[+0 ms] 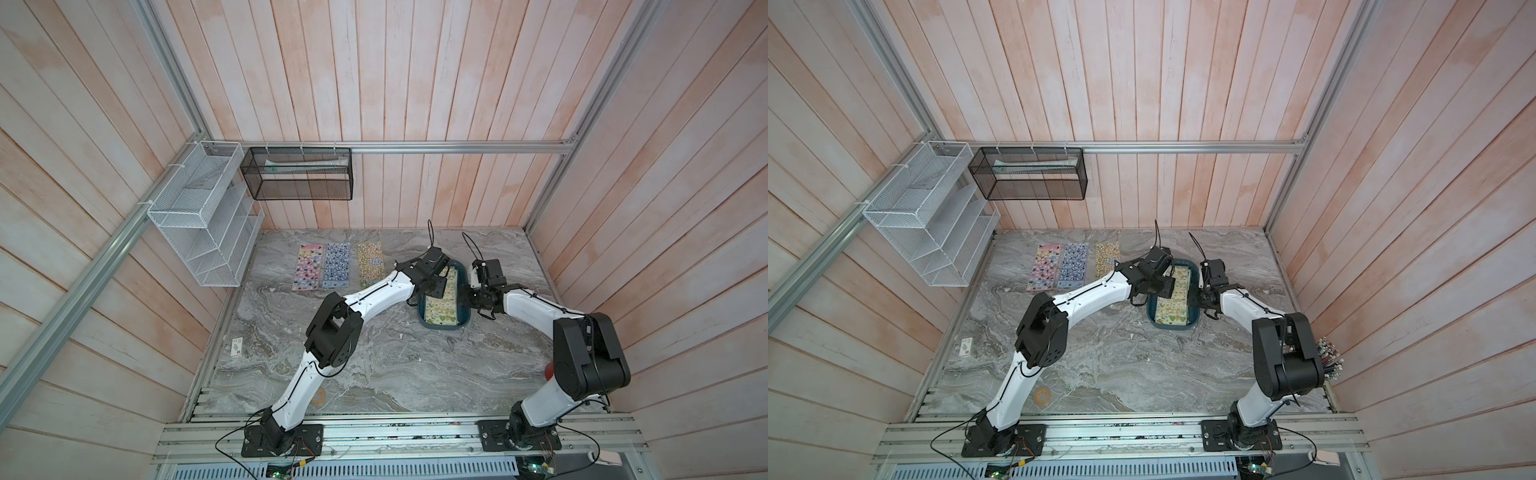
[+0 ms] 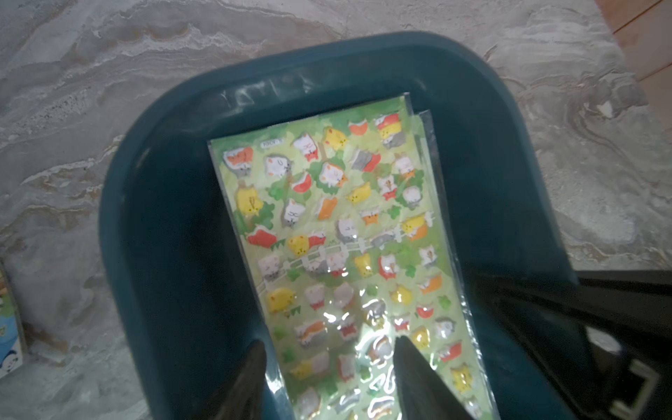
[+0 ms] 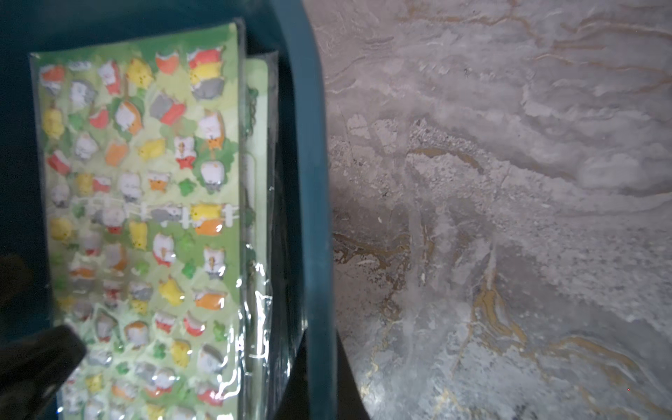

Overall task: Take the stickers out of the storage box
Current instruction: Pick up the sticker from the storage box.

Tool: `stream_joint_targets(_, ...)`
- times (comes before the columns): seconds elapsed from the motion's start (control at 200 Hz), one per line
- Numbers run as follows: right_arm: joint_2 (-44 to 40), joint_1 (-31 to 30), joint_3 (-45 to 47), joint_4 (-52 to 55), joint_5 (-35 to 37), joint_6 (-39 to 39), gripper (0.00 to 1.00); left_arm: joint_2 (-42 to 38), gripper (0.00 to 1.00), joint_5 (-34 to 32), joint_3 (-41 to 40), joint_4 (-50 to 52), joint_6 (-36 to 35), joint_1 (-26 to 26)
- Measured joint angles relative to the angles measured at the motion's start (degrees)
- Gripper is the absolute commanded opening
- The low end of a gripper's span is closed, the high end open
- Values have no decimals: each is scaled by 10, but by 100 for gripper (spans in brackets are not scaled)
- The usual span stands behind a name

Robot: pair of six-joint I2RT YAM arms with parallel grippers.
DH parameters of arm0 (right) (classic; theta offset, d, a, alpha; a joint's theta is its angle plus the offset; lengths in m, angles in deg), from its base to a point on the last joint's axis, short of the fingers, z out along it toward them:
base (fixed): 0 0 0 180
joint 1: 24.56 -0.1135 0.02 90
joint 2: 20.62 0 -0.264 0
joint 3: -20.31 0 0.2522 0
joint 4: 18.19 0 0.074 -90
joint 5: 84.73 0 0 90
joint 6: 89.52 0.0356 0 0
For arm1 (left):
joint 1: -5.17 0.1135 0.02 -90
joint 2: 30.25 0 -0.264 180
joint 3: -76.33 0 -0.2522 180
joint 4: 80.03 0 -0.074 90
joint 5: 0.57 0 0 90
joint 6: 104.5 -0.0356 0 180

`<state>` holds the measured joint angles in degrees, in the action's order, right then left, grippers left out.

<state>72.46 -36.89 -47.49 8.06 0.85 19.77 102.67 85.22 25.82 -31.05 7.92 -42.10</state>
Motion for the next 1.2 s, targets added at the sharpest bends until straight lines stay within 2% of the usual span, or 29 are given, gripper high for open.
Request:
stream_joint_targets(0.085, 0, 0, 0, 2, 1, 0, 6, 5, 66, -10, 0, 0, 3, -3)
stream_joint_targets(0.415, 0, 0, 1, 8, 1, -2, 6, 17, 66, -19, 1, -3, 21, -13)
stream_joint_targets(1.2, -1, 1, 7, 8, 1, -2, 5, 16, 53, 25, -16, -49, 49, -9)
